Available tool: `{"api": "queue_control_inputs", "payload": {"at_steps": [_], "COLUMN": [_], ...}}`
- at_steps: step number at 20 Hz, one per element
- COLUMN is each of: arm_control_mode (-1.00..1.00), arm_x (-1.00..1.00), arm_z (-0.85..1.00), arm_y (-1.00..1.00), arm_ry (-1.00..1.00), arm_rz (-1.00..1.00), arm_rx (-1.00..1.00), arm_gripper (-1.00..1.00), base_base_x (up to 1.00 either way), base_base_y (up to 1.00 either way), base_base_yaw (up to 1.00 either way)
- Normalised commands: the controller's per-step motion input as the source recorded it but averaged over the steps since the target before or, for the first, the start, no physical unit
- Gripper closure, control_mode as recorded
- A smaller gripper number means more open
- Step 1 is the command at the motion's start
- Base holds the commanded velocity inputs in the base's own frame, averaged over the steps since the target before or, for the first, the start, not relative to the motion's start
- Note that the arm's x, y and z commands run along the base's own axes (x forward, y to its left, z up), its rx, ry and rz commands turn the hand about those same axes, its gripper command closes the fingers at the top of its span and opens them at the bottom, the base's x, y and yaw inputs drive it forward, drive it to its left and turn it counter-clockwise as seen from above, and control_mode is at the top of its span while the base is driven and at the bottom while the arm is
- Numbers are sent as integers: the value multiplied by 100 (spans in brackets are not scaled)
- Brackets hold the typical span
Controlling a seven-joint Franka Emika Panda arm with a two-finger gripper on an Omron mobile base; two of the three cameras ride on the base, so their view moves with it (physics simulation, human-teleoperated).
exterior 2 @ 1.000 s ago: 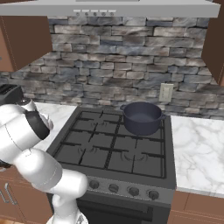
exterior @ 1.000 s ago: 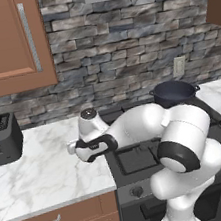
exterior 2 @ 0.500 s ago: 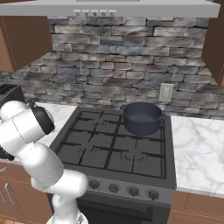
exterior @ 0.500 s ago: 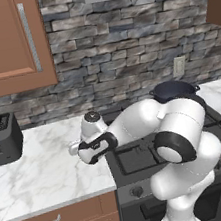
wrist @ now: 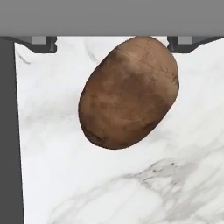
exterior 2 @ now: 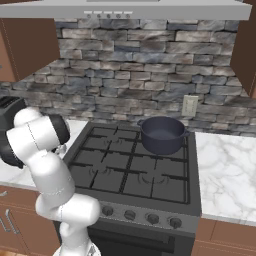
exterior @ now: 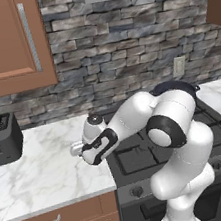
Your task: Turn on the burner for the pot on the stove. Wait thirty seconds for the pot to heat up. Then add the potato to the pot.
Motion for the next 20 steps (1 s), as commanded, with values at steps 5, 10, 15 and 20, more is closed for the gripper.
{"api": "queue_control_inputs", "payload": {"at_steps": [5,10,15,20], "arm_control_mode": [-100,-100,-100,-100], "arm_x": [27,24,26,18], "arm_z": [-9,0,-6,-5], "arm_y": [16,24,3,0], "arm_ry": [0,0,0,0], "arm_rz": [0,0,-1,0], "arm_rx": [0,0,0,3], "arm_gripper": [-100,-100,-100,-100], "base_base_x": [0,0,0,0], "base_base_y": [0,0,0,0], "base_base_yaw": [0,0,0,0]}}
